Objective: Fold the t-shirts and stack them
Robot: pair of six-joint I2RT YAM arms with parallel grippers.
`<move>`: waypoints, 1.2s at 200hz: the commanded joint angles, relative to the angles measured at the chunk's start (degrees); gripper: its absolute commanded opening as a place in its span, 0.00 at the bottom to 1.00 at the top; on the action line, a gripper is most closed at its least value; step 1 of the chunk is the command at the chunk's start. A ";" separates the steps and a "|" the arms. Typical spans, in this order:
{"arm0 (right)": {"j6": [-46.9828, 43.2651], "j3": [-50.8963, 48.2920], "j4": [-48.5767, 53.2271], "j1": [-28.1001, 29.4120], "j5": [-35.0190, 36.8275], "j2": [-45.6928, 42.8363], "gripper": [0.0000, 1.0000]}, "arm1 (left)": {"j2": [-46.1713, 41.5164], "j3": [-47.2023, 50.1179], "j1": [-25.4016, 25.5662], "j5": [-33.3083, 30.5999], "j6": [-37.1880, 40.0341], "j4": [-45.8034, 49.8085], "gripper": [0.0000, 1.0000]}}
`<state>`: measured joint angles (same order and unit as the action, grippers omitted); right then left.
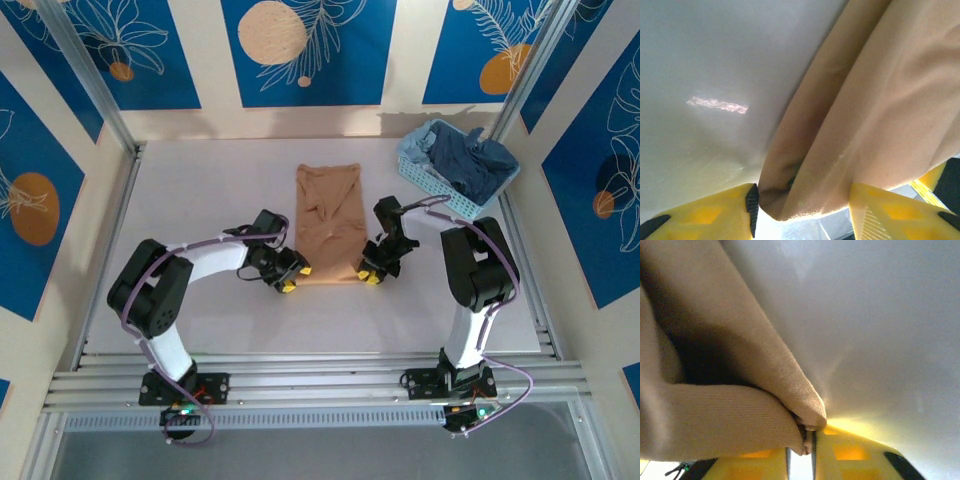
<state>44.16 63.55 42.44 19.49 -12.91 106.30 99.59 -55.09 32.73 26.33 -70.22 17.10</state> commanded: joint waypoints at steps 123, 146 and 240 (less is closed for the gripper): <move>3.31 -8.32 1.77 -0.24 -7.31 -16.28 0.00 | -9.47 -4.63 1.16 -7.10 12.60 14.15 0.00; 2.05 -11.81 4.53 -0.05 -10.49 -19.91 0.00 | -14.41 -1.33 2.20 -2.73 13.92 15.55 0.00; 5.64 -4.05 20.83 3.01 -21.72 -36.74 0.00 | -33.84 -4.02 6.64 -6.28 9.57 21.15 0.00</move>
<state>45.98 54.78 59.11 22.92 -29.91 70.46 66.65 -55.81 40.27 24.36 -58.83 36.16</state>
